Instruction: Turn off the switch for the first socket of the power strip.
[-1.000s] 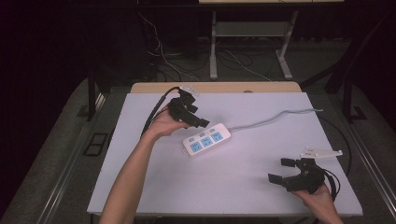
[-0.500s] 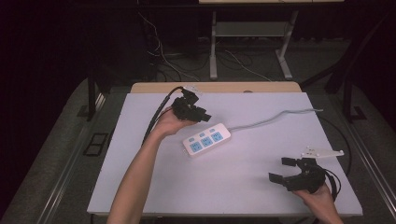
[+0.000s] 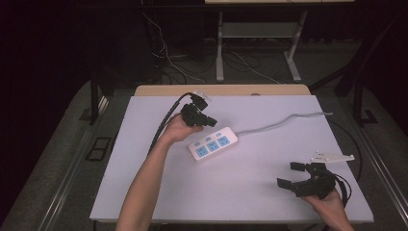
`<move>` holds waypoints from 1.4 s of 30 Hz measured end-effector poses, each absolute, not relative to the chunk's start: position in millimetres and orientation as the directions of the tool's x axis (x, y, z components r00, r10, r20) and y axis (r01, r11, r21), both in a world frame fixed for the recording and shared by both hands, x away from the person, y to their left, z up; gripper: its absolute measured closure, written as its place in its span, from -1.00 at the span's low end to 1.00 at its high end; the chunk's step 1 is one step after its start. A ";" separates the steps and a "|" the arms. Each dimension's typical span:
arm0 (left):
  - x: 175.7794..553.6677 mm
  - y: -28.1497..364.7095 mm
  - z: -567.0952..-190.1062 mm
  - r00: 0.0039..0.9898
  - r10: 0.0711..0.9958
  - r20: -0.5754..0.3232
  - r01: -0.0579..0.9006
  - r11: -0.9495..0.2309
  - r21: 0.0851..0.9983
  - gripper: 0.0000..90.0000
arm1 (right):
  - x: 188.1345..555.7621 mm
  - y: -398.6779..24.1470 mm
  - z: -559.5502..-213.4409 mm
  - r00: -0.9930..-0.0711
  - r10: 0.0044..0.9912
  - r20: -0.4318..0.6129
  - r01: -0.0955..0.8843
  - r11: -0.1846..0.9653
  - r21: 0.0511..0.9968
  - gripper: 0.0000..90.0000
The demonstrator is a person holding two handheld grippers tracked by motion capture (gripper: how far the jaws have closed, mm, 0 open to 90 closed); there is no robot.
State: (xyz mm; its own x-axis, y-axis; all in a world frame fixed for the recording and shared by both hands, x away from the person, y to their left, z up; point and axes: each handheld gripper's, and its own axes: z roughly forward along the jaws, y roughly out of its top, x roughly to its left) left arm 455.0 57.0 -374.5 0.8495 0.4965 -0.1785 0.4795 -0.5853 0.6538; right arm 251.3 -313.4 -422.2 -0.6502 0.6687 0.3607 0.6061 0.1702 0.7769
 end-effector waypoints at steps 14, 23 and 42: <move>458.6 47.6 -387.8 0.844 0.498 -0.198 0.497 -0.590 0.636 0.98 | 251.0 -315.9 -421.8 -0.652 0.667 0.361 0.605 0.169 0.778 -0.99; 460.4 44.9 -397.5 0.845 0.493 -0.210 0.505 -0.602 0.619 0.98 | 250.8 -317.4 -421.6 -0.650 0.666 0.365 0.606 0.165 0.778 -0.99; 461.1 37.1 -412.8 0.842 0.488 -0.229 0.516 -0.609 0.602 0.98 | 251.1 -318.5 -422.4 -0.650 0.663 0.370 0.610 0.165 0.775 -0.99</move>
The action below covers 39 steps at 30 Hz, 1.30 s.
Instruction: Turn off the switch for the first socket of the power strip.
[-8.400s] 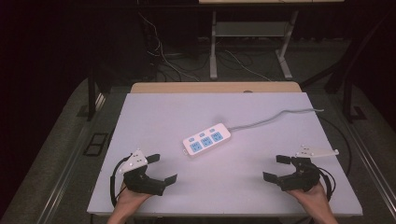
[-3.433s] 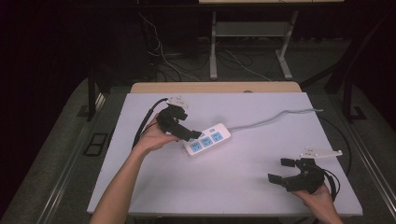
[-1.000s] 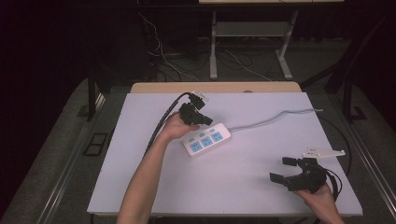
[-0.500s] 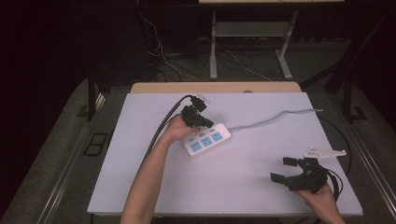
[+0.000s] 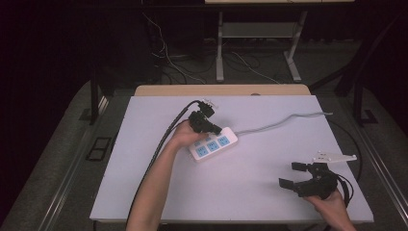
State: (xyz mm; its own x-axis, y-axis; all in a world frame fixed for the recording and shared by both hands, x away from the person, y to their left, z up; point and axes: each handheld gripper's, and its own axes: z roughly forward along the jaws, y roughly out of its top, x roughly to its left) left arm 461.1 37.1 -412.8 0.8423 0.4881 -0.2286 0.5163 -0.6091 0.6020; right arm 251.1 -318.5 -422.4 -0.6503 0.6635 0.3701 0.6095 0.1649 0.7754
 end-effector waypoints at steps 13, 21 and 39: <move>456.2 30.9 -413.0 0.852 0.484 -0.198 0.495 -0.623 0.606 0.98 | 251.0 -318.4 -422.5 -0.650 0.665 0.369 0.609 0.165 0.776 -0.99; 460.2 36.1 -413.7 0.841 0.493 -0.225 0.518 -0.610 0.600 0.99 | 250.6 -318.3 -422.4 -0.651 0.664 0.368 0.608 0.165 0.776 -0.99; 457.5 34.8 -411.3 0.836 0.510 -0.201 0.525 -0.638 0.563 1.00 | 251.6 -320.7 -421.6 -0.652 0.660 0.373 0.603 0.154 0.783 -0.99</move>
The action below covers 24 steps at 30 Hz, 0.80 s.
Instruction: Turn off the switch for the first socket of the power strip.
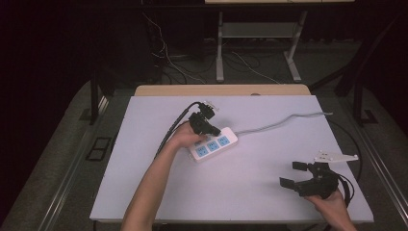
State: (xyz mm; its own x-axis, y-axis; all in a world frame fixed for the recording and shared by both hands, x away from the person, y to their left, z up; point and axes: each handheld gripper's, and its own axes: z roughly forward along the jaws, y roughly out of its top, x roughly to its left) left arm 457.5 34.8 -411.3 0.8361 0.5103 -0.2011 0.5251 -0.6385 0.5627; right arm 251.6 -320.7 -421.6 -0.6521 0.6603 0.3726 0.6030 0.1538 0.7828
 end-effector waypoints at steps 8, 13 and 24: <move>457.3 30.2 -409.9 0.831 0.523 -0.190 0.533 -0.649 0.543 1.00 | 250.7 -321.7 -420.4 -0.654 0.660 0.371 0.598 0.150 0.787 -0.99; 457.3 31.5 -409.7 0.828 0.526 -0.193 0.536 -0.644 0.546 0.99 | 251.7 -322.6 -421.0 -0.652 0.660 0.373 0.600 0.147 0.786 -0.99; 450.2 31.6 -401.9 0.850 0.515 -0.115 0.474 -0.648 0.596 0.99 | 251.5 -326.2 -420.1 -0.641 0.668 0.378 0.598 0.128 0.791 -0.99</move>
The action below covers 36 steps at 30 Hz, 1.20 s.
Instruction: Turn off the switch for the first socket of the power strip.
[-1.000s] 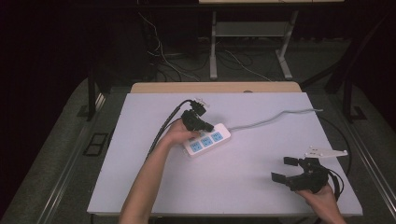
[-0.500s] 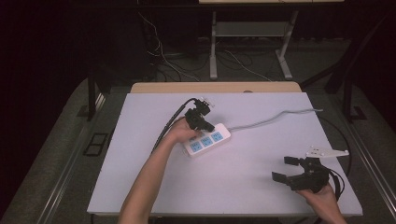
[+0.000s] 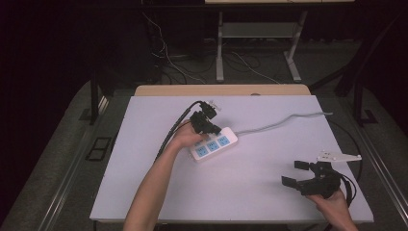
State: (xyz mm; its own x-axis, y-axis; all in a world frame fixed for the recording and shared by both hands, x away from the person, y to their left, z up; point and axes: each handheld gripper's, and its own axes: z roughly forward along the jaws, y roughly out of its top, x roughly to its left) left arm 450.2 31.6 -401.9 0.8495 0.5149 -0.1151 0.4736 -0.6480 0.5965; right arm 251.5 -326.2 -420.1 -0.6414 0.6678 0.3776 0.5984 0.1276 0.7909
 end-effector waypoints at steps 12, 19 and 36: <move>450.9 54.1 -389.0 0.826 0.545 -0.144 0.500 -0.591 0.633 0.99 | 251.2 -330.0 -419.1 -0.630 0.675 0.384 0.600 0.110 0.792 -0.99; 446.1 69.7 -381.1 0.817 0.556 -0.152 0.504 -0.562 0.656 0.99 | 251.5 -329.0 -419.7 -0.633 0.677 0.377 0.597 0.117 0.793 -0.99; 424.7 107.5 -355.8 0.792 0.585 -0.175 0.509 -0.475 0.718 0.87 | 251.3 -328.6 -420.3 -0.630 0.679 0.377 0.599 0.116 0.793 -0.99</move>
State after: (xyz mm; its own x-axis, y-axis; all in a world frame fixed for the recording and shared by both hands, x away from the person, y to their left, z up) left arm 424.7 107.5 -355.8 0.7922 0.5846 -0.1750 0.5091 -0.4751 0.7177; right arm 251.3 -328.6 -420.3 -0.6305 0.6786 0.3768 0.5986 0.1160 0.7926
